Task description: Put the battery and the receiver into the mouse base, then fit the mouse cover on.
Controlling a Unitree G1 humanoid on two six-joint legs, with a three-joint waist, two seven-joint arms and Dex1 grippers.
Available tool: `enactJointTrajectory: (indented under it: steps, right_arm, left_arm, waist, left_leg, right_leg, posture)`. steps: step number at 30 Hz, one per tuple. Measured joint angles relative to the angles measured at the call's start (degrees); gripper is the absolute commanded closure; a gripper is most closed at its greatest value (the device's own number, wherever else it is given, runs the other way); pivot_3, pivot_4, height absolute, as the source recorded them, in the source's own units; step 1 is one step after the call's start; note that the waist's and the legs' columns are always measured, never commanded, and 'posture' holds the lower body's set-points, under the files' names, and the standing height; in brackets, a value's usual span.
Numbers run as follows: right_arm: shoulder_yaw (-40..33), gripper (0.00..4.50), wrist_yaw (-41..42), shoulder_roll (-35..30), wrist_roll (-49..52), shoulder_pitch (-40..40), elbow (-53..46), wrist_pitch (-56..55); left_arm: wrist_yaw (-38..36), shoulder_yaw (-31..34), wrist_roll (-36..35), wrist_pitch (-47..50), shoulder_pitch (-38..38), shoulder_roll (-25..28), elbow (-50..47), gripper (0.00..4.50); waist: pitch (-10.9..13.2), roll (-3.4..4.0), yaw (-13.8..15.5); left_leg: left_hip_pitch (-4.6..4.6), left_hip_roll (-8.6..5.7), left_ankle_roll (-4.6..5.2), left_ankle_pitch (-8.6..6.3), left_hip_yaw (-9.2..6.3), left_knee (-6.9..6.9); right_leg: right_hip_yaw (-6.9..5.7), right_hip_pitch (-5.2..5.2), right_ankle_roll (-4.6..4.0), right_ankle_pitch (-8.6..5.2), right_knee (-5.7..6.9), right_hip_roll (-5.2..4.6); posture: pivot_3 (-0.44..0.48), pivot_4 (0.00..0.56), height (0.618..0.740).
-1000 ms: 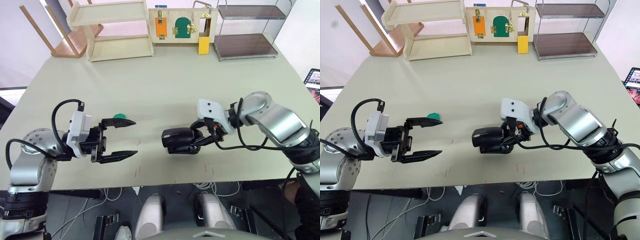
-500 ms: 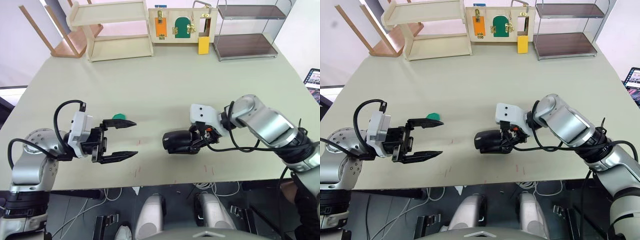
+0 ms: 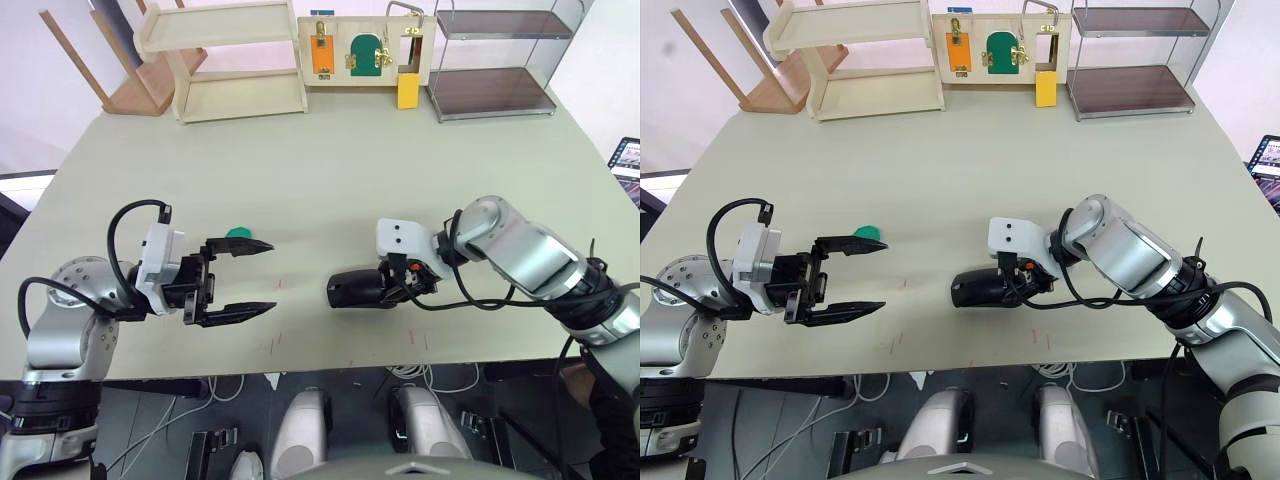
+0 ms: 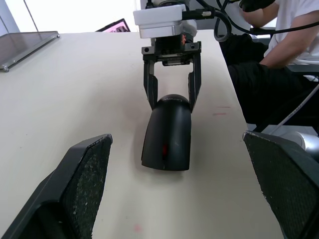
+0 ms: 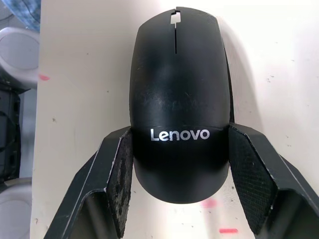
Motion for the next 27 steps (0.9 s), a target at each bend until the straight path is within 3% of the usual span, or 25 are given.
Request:
enactJointTrajectory:
  steps: [27]
  right_arm:
    - [0.2,2.27,-0.6,-1.6,-0.3,-0.6,-1.5,3.8]
  left_arm:
    - [-0.9,0.0,0.0,-1.0,-0.3,0.0,0.9,0.0]
  waist:
    - [0.0,0.0,0.0]
  left_leg:
    - [0.0,0.0,0.0,0.0,0.0,0.0]
  right_leg:
    - [0.0,0.0,0.0,0.0,0.0,0.0]
  posture:
    - [0.0,0.15,0.74]
